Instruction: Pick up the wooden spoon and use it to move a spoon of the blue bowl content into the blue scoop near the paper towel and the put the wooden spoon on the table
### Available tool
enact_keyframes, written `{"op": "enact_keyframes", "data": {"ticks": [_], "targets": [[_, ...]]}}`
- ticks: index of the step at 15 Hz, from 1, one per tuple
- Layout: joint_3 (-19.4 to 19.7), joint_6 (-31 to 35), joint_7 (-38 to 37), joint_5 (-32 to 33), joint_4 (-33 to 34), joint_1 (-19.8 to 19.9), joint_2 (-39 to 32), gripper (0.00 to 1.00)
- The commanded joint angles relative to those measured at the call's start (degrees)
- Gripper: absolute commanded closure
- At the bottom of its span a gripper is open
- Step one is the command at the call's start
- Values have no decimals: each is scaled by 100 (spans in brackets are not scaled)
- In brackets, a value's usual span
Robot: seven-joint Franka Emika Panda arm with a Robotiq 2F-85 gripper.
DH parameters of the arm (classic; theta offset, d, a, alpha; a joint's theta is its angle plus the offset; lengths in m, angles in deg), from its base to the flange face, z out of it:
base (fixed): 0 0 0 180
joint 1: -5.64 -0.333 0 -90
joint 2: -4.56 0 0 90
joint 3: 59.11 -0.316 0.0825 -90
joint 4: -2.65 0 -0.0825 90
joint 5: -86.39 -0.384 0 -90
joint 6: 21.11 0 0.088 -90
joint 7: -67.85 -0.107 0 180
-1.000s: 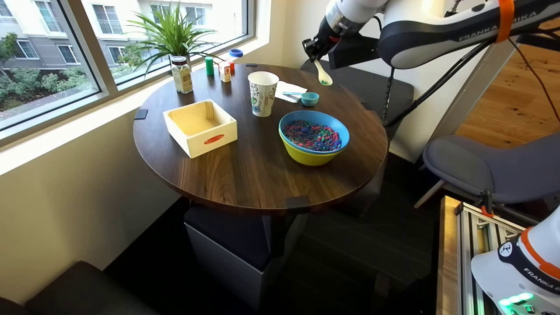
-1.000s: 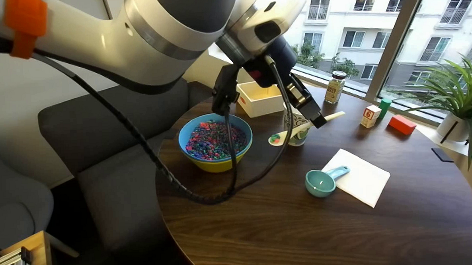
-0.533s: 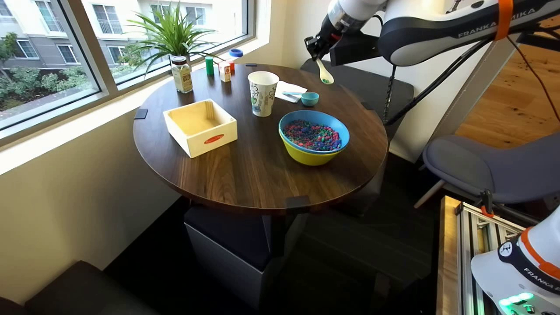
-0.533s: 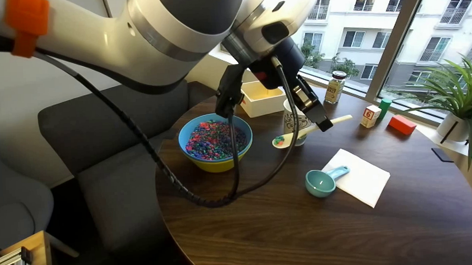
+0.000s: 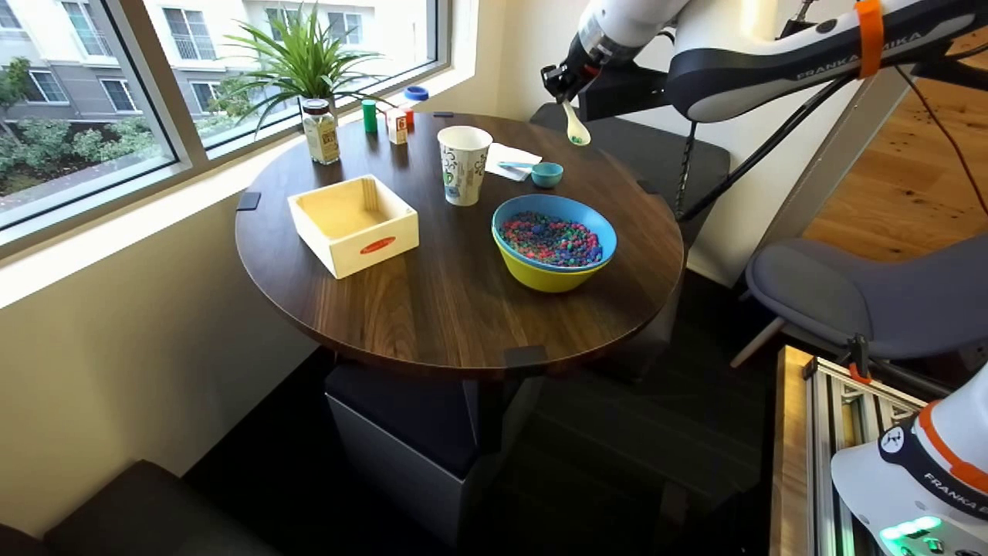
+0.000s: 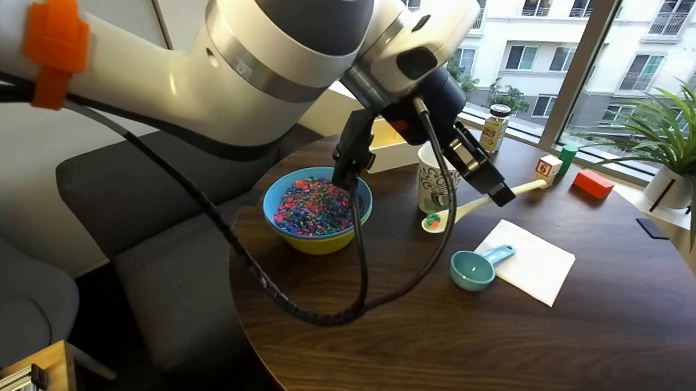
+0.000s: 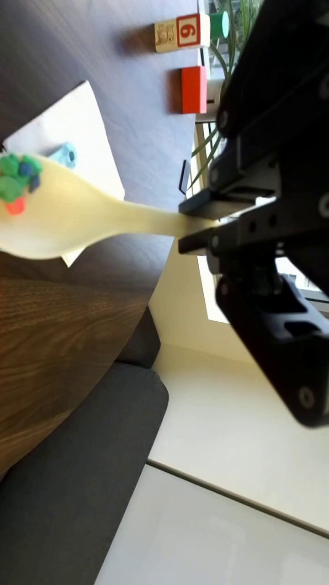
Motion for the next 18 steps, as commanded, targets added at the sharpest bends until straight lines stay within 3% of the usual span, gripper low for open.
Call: {"op": "enact_keyframes", "data": {"ticks": [1, 18], "targets": [[61, -126, -648, 475, 240, 5, -298, 97], [191, -489, -1546, 1134, 1147, -122, -1318, 97]]}}
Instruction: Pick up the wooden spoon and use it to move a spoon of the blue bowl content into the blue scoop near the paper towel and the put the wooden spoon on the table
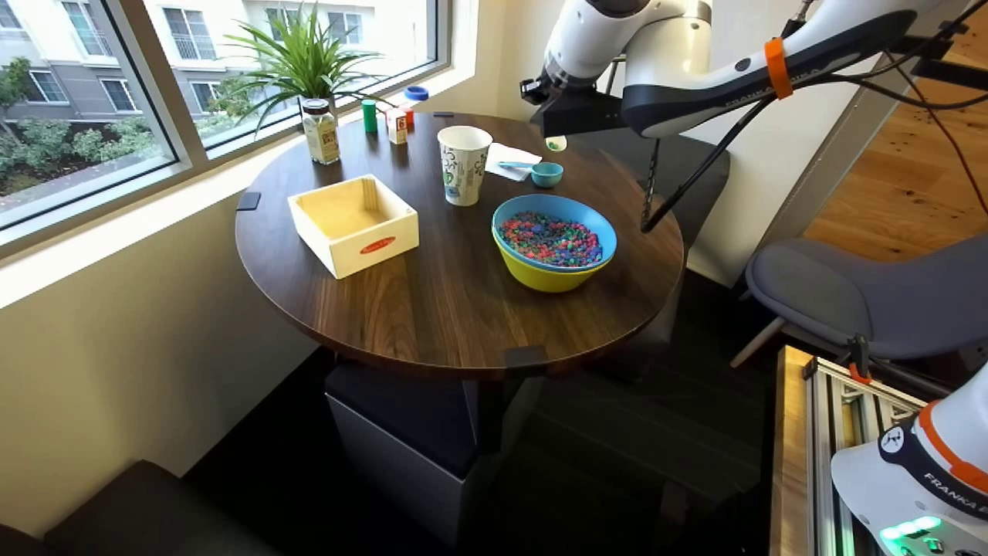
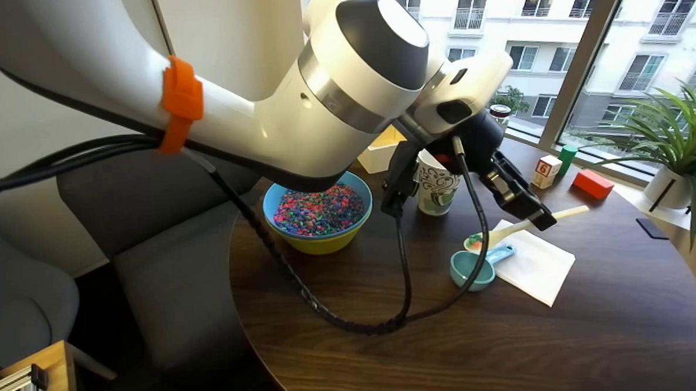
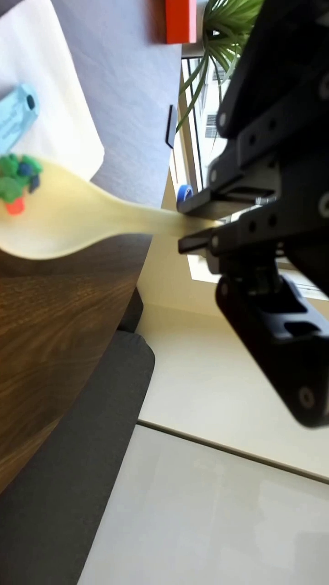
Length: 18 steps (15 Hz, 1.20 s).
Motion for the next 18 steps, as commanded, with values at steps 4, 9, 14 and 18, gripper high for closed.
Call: {"op": "enact_keyframes", "data": {"ticks": [4, 9, 14, 18], "targets": [[37, -299, -232, 402, 226, -131, -288, 97], [38, -393, -315, 688, 254, -169, -396, 97], [3, -596, -450, 965, 231, -197, -477, 97], [-16, -717, -626, 1225, 255, -238, -525, 97]]}}
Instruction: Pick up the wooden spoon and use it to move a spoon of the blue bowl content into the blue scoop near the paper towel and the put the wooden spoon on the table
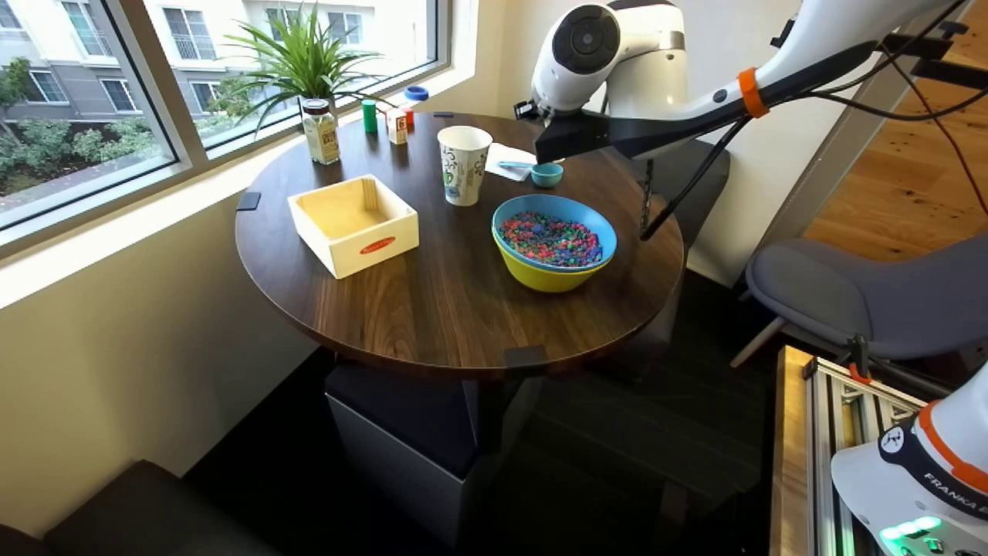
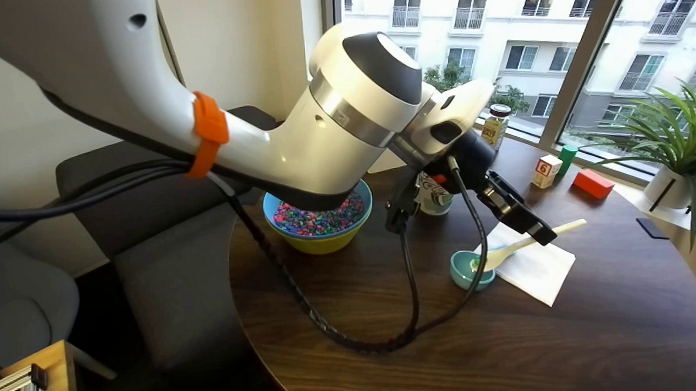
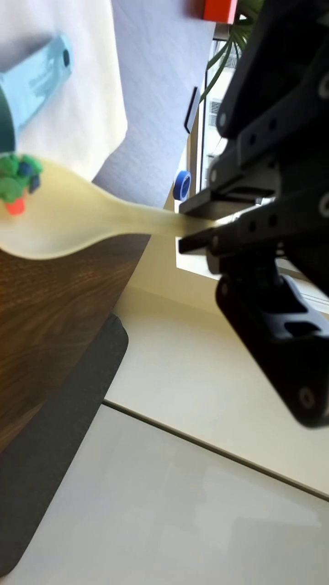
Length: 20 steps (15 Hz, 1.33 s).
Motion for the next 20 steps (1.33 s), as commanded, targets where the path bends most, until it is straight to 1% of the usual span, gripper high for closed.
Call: {"op": "enact_keyframes", "data": {"ticks": [1, 9, 14, 16, 20], "targets": [[-4, -262, -365, 441, 104, -115, -115, 97], [-122, -528, -762, 1261, 50, -159, -120, 97], [-210, -584, -995, 1628, 25, -146, -152, 97], [-239, -615, -1141, 1880, 8, -159, -152, 97], [-328, -669, -1255, 2130, -50, -143, -148, 97]]}}
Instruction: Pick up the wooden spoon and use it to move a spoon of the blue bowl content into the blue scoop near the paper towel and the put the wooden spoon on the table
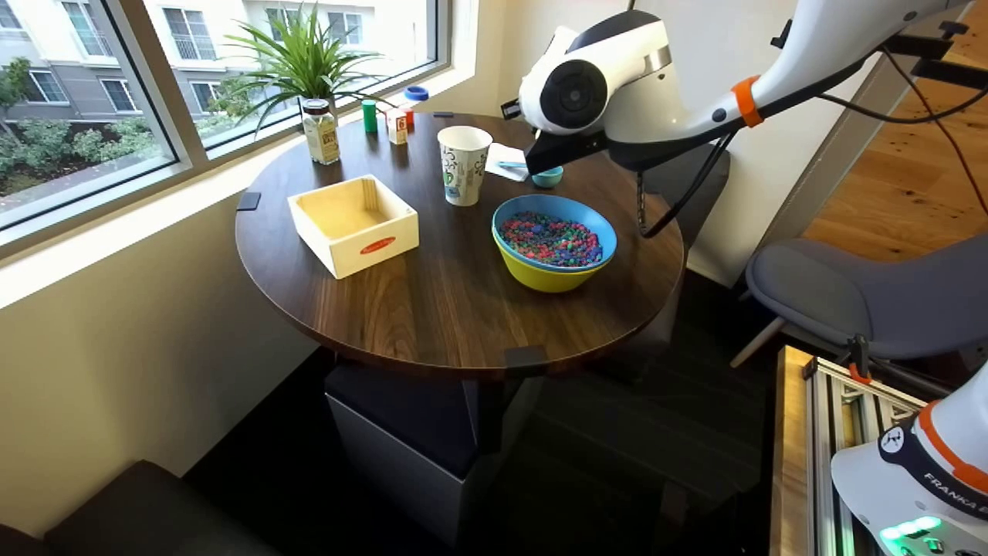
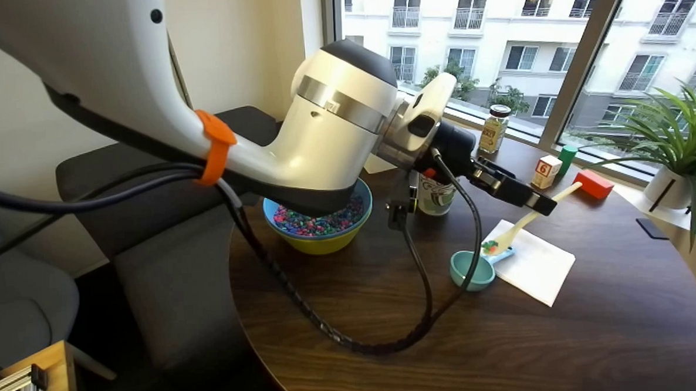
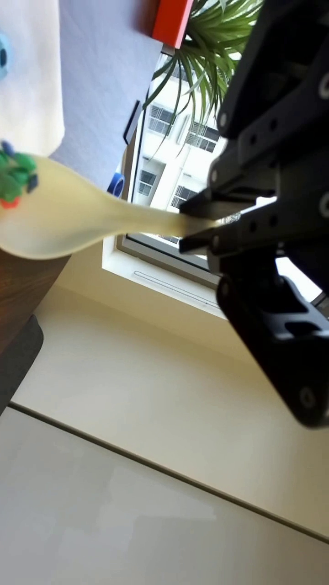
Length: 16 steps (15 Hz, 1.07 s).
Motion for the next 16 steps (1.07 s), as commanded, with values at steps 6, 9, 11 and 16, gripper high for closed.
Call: {"op": "enact_keyframes", "data": {"ticks": [6, 9, 11, 16], "targets": [[-138, -247, -236, 619, -124, -5, -49, 97], [-148, -311, -359, 860, -153, -27, -27, 97], [-181, -436, -325, 950, -223, -39, 14, 97], [-309, -844, -262, 857, -400, -52, 44, 97]]}}
